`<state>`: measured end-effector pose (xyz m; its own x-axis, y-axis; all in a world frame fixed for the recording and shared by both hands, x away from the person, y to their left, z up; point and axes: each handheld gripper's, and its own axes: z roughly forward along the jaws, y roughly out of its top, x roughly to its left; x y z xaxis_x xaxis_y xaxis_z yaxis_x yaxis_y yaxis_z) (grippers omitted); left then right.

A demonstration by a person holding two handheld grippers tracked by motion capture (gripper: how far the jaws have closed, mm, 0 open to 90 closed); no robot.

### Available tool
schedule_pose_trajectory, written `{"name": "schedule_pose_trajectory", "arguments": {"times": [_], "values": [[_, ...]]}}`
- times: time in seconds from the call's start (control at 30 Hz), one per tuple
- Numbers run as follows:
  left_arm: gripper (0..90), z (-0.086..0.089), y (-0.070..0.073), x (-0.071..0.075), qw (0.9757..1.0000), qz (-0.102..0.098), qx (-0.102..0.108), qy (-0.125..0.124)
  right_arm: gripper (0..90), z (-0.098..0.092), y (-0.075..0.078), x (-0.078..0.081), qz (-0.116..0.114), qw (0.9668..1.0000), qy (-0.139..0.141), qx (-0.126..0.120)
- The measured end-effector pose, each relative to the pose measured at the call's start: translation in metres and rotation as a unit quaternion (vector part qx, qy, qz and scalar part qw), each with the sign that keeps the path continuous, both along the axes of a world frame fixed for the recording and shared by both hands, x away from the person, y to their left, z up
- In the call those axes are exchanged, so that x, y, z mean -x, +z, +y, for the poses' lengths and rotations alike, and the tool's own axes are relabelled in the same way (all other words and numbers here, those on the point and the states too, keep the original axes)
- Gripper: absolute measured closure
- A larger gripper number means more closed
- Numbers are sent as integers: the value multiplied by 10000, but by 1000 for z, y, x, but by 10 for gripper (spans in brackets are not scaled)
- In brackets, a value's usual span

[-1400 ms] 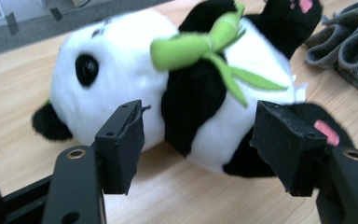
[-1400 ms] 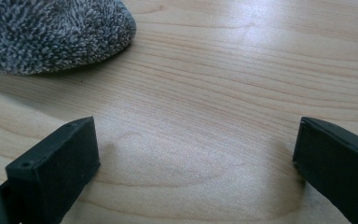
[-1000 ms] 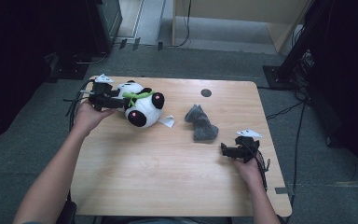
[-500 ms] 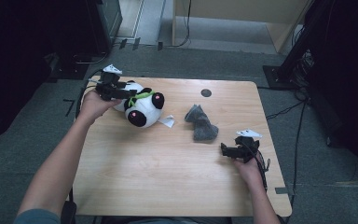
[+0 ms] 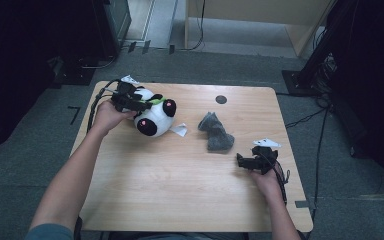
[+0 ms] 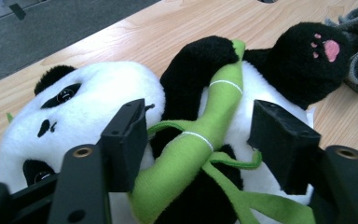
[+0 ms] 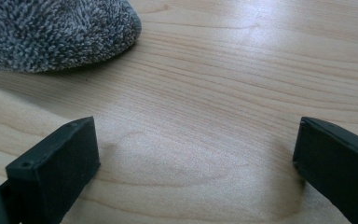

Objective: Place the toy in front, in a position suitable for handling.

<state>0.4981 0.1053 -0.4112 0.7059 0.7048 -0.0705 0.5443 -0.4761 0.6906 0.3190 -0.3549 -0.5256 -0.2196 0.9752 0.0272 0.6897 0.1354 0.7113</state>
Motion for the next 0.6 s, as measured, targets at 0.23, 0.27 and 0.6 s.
{"name": "schedule_pose_trajectory", "arguments": {"times": [0.23, 0.27, 0.6], "values": [[460, 9, -17, 8, 9994, -245, 259, -25, 1, 0, 0, 0, 3, 10000, 8, -5], [473, 9, -18, 9, 9993, -279, 239, -25, 1, 0, 0, 0, 0, 10000, 12, -4], [696, 1, -9, 23, 9988, -454, 30, 204, 62, 0, 1, 1, -26, 9999, 119, -17]]}}
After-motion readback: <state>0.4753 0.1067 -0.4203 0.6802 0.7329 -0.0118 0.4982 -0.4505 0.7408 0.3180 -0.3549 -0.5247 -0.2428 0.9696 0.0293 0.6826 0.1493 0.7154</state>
